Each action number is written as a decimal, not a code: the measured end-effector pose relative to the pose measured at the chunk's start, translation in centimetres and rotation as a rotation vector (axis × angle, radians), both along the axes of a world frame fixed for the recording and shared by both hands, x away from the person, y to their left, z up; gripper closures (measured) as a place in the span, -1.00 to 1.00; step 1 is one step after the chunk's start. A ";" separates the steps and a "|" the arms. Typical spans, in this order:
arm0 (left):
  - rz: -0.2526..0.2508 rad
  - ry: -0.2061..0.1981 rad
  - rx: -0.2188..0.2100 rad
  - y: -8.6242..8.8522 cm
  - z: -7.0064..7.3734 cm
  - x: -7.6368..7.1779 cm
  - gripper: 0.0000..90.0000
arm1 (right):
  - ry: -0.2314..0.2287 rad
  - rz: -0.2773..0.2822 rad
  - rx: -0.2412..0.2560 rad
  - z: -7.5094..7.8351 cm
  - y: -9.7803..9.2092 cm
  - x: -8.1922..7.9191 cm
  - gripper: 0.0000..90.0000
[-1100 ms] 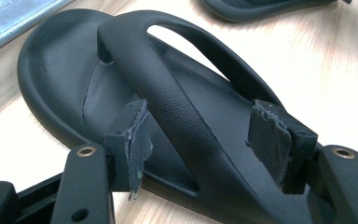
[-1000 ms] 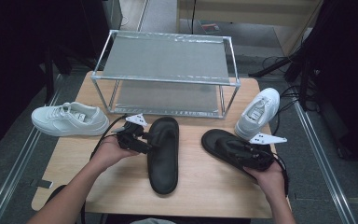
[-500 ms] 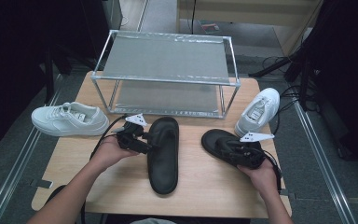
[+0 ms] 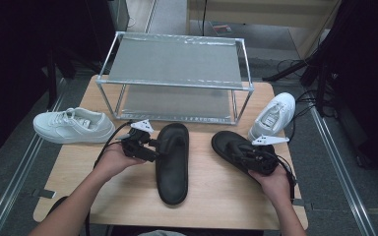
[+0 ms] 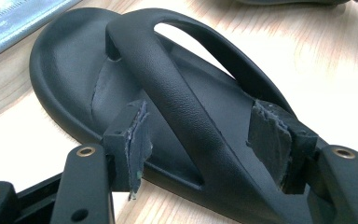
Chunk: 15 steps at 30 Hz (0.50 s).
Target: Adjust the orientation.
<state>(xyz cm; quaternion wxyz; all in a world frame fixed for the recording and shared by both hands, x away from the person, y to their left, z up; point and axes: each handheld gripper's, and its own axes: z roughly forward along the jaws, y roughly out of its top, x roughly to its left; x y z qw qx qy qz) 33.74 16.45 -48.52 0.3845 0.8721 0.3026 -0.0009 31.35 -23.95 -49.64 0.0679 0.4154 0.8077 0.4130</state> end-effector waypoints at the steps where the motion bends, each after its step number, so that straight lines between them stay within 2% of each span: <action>1: -0.002 0.001 -0.001 0.0 0.0 0.0 -0.15 | -0.005 -0.003 -0.005 0.1 0.2 0.0 0.74; 3: -0.007 -0.004 -0.009 0.1 0.1 -0.1 -0.15 | -0.006 -0.008 -0.020 0.4 0.8 -0.2 0.73; 8: -0.017 -0.023 -0.026 0.2 0.3 -0.5 -0.16 | -0.003 -0.013 -0.017 0.8 2.1 -0.2 0.73; 15: -0.013 -0.031 -0.017 0.7 0.3 -1.0 -0.16 | 0.023 -0.011 -0.016 0.7 3.7 0.3 0.73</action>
